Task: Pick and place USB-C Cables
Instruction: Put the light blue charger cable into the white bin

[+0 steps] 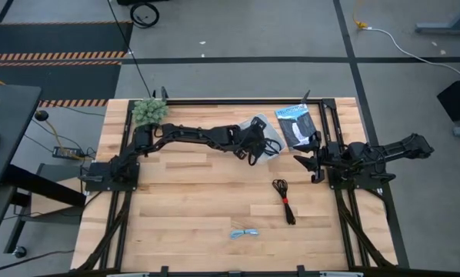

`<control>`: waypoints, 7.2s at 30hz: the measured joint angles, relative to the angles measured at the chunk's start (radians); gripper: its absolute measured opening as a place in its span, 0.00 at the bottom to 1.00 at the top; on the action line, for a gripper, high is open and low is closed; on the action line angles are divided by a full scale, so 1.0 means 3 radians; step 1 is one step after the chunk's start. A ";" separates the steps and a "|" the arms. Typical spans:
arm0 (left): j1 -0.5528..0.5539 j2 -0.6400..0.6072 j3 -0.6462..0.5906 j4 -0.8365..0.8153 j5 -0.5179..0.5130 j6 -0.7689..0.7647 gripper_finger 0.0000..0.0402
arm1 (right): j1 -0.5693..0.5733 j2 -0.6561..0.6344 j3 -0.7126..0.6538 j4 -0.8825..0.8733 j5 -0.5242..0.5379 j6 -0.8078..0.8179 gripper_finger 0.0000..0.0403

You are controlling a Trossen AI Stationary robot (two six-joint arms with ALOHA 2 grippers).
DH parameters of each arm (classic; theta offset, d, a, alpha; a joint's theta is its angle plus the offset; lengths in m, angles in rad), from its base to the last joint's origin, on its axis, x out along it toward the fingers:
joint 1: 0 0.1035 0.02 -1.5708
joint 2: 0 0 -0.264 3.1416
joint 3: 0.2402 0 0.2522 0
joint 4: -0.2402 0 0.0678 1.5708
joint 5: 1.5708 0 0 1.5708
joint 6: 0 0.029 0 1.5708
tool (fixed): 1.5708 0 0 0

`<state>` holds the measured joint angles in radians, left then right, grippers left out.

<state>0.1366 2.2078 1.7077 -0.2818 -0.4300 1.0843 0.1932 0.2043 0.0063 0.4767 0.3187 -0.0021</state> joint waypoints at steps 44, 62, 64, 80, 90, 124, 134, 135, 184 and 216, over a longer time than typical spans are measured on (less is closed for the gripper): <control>-0.1630 -0.0156 0.0003 -0.1254 0.1320 -0.4216 0.58 | 0.0000 0.0000 0.0001 0.0029 0.0002 0.0000 0.42; -0.1725 0.0017 0.0003 -0.0975 0.1516 -0.3809 0.48 | 0.0000 0.0001 0.0001 0.0027 0.0004 -0.0001 0.42; -0.1710 0.0017 0.0003 -0.0856 0.1661 -0.3810 0.47 | 0.0000 0.0001 0.0000 0.0027 0.0004 0.0000 0.42; -0.1671 0.0178 0.0000 0.0032 0.1575 -0.3283 0.44 | 0.0000 0.0001 0.0001 0.0027 0.0004 0.0000 0.42; -0.1642 0.0172 0.0001 0.0049 0.1597 -0.3314 0.44 | 0.0000 0.0001 0.0000 0.0027 0.0004 0.0000 0.42; -0.1026 0.0054 -0.0009 -0.1448 0.0351 -0.2242 0.44 | 0.0000 0.0001 0.0000 0.0031 0.0004 0.0000 0.42; -0.0987 -0.0442 0.0001 -0.1488 0.1289 -0.2478 0.44 | 0.0000 0.0001 0.0000 0.0026 0.0004 -0.0001 0.42; -0.0989 -0.0446 0.0001 -0.1486 0.1436 -0.2587 0.44 | 0.0000 0.0001 0.0000 0.0027 0.0004 0.0000 0.42; -0.1525 0.0047 -0.0006 -0.1676 0.0747 -0.3105 0.14 | 0.0000 0.0039 0.0001 0.0076 0.0004 0.0000 0.42; -0.0040 -0.0486 -0.0006 -0.0439 -0.0282 -0.1885 0.09 | 0.0000 0.0039 0.0000 0.0078 0.0004 0.0000 0.42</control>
<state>0.1246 2.0621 1.7058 -0.4134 -0.5146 0.5189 0.1932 0.2161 0.0063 0.5001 0.3199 -0.0021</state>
